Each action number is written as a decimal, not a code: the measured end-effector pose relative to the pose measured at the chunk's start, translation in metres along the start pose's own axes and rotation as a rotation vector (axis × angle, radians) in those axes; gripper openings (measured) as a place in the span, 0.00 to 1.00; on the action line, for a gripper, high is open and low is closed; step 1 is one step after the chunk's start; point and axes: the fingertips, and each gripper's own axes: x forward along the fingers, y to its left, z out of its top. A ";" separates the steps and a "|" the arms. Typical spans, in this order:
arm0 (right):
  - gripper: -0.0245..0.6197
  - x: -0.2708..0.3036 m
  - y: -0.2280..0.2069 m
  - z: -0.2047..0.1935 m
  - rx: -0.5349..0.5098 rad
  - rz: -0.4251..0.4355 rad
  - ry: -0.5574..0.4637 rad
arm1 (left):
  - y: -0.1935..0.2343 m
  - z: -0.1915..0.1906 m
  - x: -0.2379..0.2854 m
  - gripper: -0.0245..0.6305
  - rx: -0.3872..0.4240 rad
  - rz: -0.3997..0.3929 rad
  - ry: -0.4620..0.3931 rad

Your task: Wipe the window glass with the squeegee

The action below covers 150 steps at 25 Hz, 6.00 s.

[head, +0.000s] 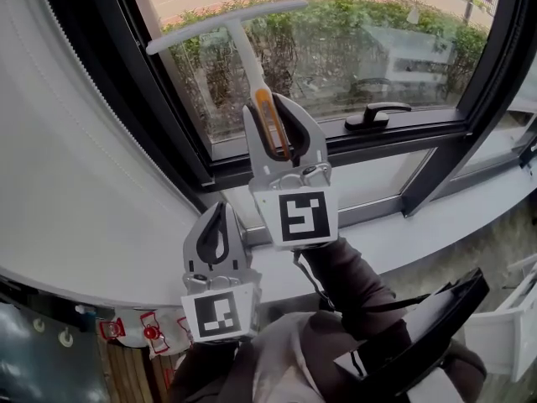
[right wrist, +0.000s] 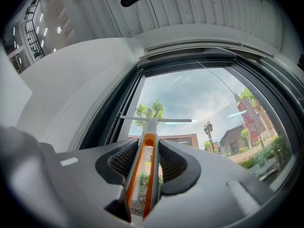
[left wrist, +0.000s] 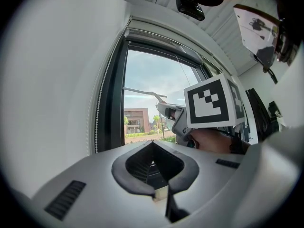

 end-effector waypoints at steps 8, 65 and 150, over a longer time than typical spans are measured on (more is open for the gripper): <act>0.24 -0.009 0.003 -0.014 0.005 -0.007 0.022 | 0.001 -0.006 0.000 0.04 0.004 -0.017 0.010; 0.24 -0.067 0.016 -0.104 0.011 -0.032 0.178 | -0.006 -0.034 0.011 0.04 0.006 -0.088 0.058; 0.24 -0.142 -0.004 -0.173 -0.064 -0.102 0.378 | -0.051 -0.075 0.005 0.04 -0.017 -0.255 0.109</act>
